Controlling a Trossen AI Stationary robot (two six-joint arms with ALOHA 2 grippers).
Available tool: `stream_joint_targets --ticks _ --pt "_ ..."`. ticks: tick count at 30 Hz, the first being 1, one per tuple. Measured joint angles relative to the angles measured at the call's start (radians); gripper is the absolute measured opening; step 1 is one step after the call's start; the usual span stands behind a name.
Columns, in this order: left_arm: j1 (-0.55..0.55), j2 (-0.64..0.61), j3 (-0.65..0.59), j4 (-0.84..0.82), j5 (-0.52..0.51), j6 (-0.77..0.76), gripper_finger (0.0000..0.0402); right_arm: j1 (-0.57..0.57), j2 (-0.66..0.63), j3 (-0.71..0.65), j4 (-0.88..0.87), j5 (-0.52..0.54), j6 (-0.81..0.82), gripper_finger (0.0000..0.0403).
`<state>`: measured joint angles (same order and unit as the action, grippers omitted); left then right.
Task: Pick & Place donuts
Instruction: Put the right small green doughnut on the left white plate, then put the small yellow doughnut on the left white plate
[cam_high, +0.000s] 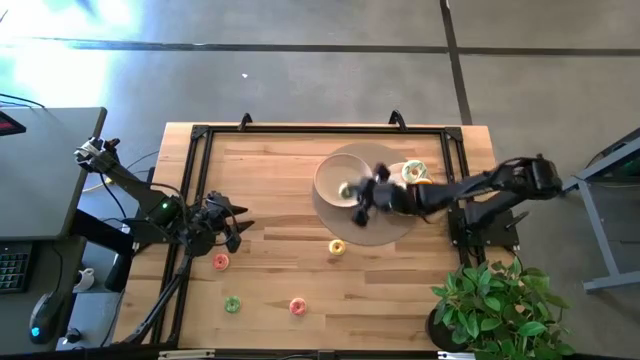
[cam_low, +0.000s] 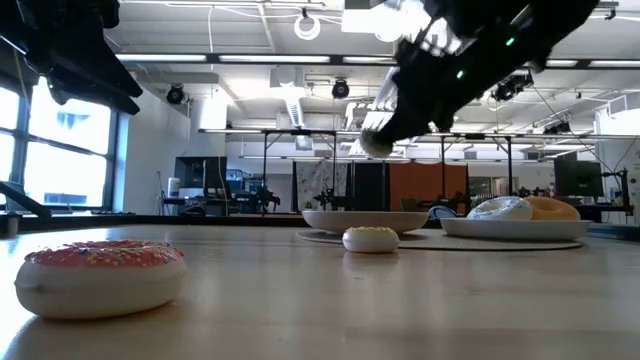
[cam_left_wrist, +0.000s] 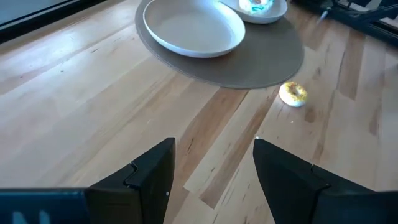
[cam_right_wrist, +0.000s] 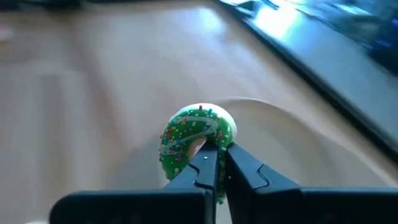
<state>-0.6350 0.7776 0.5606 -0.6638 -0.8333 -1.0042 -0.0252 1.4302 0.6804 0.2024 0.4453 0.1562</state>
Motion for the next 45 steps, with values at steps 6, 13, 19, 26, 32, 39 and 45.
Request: stream_joint_targets --ticks 6,13,19,26,32,39,45 --pt "0.0 0.0 0.0 0.017 0.004 0.002 0.0214 -0.218 0.117 -0.002 -0.003 -0.206 0.038 0.001" --pt "0.0 0.0 0.0 0.017 0.005 0.004 0.0214 -0.286 0.229 -0.003 0.005 -0.234 0.009 0.002" --pt "0.0 0.0 0.0 0.017 0.007 0.004 0.0214 -0.297 0.232 -0.003 0.005 -0.314 -0.063 0.0038" --pt "0.0 0.0 0.0 0.017 0.013 0.004 0.0214 -0.297 0.226 -0.001 0.005 -0.306 -0.122 0.0059" --pt "0.0 0.0 0.0 0.018 0.014 0.004 0.0214 -0.296 0.182 -0.001 -0.005 -0.338 -0.115 0.0097" --pt "0.0 0.0 0.0 0.019 0.014 0.004 0.0214 -0.296 0.102 -0.001 -0.077 -0.342 -0.108 0.0148" --pt "0.0 0.0 0.0 0.028 0.014 0.004 0.0214 -0.262 0.086 -0.001 -0.124 -0.474 -0.051 0.0171"
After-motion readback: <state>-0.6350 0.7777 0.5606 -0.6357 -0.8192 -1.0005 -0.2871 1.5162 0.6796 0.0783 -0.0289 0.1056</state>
